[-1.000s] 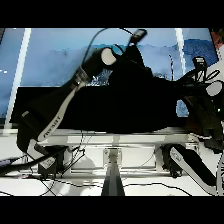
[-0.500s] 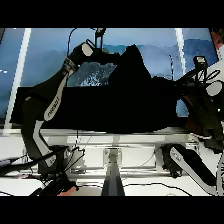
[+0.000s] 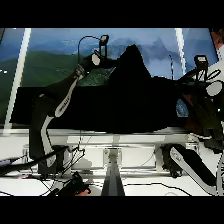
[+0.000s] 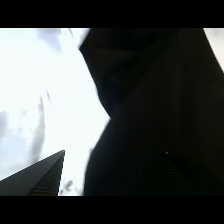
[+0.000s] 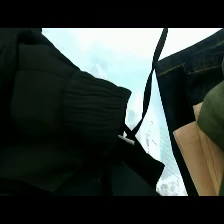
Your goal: Fold the clothes and pants, and hang the long-sleeved shirts on hangers.
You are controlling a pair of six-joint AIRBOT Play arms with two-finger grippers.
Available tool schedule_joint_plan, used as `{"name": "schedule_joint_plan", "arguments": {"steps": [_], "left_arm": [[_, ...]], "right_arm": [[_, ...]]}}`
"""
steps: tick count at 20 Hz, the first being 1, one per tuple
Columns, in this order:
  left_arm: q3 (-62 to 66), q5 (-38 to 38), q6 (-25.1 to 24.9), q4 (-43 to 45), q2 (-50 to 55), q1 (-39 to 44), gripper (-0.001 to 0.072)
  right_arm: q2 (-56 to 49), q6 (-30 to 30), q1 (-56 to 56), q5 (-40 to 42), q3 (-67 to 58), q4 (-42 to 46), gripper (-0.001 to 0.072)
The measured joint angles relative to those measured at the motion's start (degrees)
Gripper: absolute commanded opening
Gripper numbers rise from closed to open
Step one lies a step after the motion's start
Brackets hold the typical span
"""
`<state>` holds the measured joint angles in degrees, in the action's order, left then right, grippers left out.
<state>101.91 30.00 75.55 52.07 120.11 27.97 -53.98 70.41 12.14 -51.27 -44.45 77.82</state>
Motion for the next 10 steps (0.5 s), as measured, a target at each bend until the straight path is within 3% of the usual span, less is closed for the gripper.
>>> {"name": "schedule_joint_plan", "arguments": {"steps": [1,3,4,10], "left_arm": [[0.1,-0.1,0.0,0.0,0.4,0.7,0.0509],[0.5,-0.5,0.2,0.1,1.0,1.4,0.0063],[1.1,-0.9,0.2,0.2,1.1,1.6,0.0009],[7.1,-1.2,-1.4,3.9,-2.9,0.7,0.0008]], "right_arm": [[0.0,0.0,0.0,0.2,0.0,-0.2,0.002],[0.0,0.0,0.0,0.4,0.0,-0.7,0.002],[0.0,0.0,0.0,0.6,0.0,-0.8,0.002],[0.0,0.0,0.0,1.6,0.0,-1.0,0.002]]}}
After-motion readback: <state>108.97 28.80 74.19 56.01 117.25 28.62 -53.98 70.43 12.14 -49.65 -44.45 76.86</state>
